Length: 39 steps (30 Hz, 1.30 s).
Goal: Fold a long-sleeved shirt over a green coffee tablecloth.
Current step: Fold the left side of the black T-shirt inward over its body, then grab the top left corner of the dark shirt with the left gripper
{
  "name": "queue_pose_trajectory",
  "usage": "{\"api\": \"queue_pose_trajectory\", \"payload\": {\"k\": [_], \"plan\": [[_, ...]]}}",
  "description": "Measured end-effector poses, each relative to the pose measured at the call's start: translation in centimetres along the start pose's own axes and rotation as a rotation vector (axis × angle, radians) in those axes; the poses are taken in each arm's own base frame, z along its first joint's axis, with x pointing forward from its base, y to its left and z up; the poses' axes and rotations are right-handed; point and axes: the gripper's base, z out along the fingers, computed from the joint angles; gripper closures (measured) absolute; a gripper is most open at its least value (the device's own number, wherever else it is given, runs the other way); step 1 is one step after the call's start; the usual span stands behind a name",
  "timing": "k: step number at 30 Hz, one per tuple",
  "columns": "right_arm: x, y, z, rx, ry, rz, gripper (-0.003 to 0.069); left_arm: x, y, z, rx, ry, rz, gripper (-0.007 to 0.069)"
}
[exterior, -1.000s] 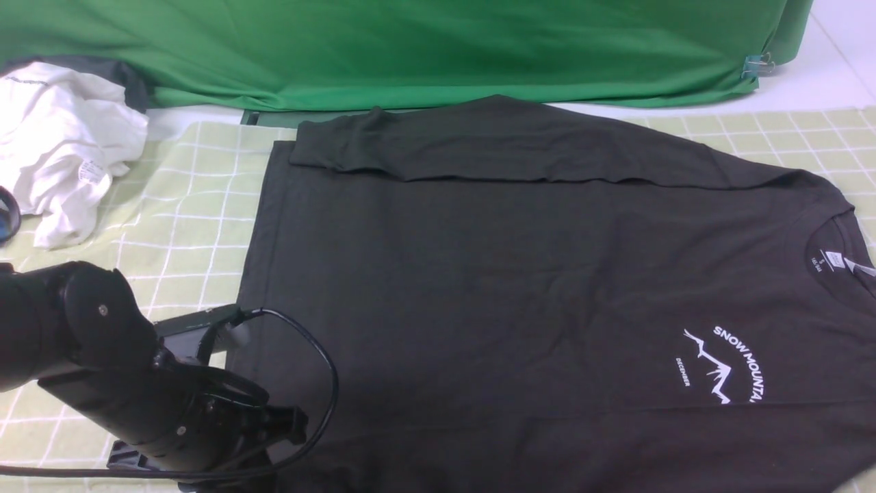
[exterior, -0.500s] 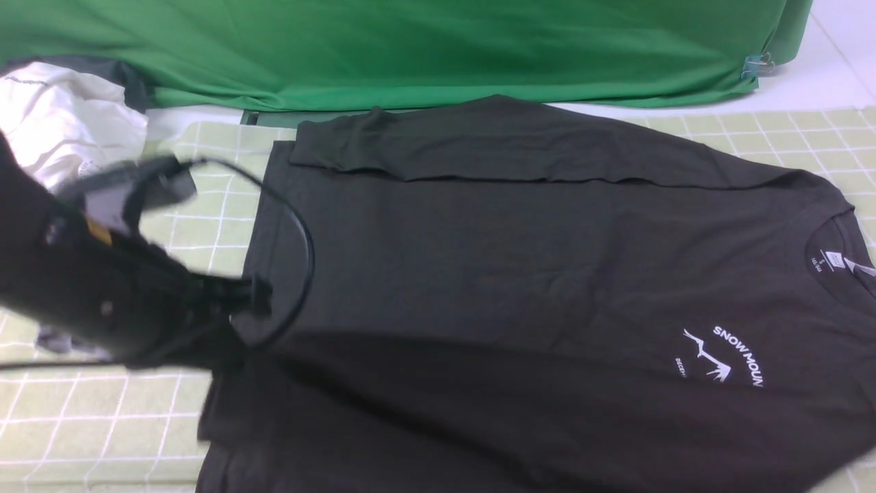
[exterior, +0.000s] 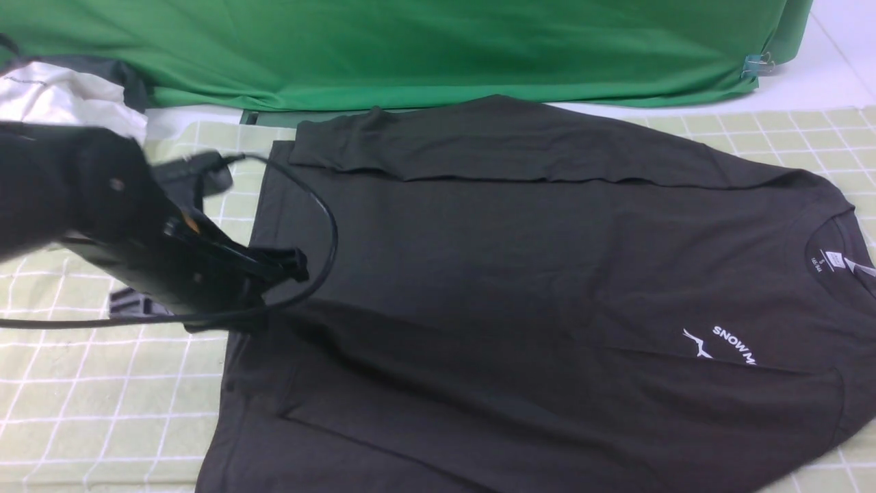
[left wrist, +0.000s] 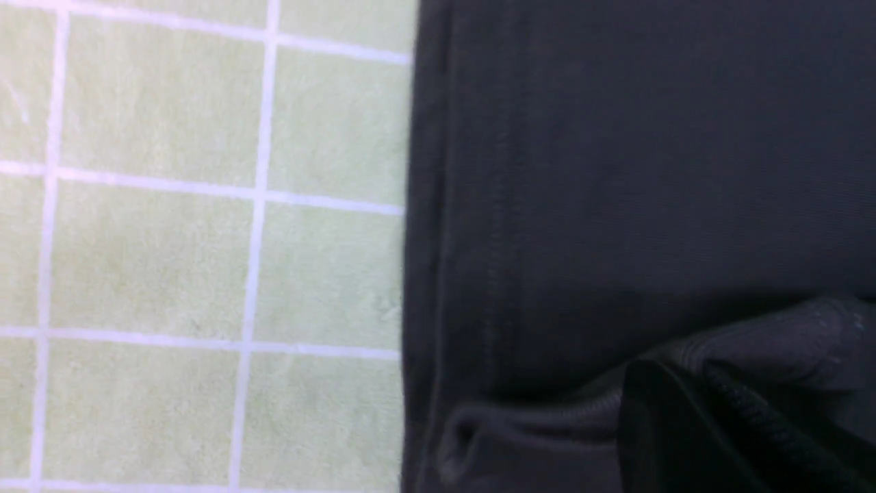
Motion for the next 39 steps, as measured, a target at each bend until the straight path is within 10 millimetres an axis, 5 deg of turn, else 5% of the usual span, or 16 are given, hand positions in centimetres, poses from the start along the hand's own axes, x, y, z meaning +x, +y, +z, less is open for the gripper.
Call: {"api": "queue_pose_trajectory", "payload": {"k": [8,9,15,20,31,39], "plan": [[0.0,0.0,0.0,0.0,0.0,0.005,0.0491,-1.9,-0.6,1.1,-0.038,0.045,0.018,0.0482],[0.0,0.0,0.0,0.0,0.0,0.005,0.0487,-3.4,-1.1,0.1,-0.035,0.034,0.036,0.0407],[0.0,0.0,0.0,-0.001,0.0,0.006,0.0482,-9.3,-1.9,-3.8,0.015,-0.08,0.025,0.0271],[0.0,0.0,0.0,-0.001,-0.002,0.016,0.0475,-13.4,-2.5,-3.9,0.1,-0.106,-0.029,0.0242],[-0.3,0.0,0.0,0.004,-0.031,0.05,0.0467,-18.8,-3.6,5.7,0.141,-0.064,-0.054,0.0239],[-0.4,-0.1,0.0,0.006,-0.041,0.052,0.0458,-20.1,-3.3,10.0,0.151,-0.151,-0.081,0.0239]]}}
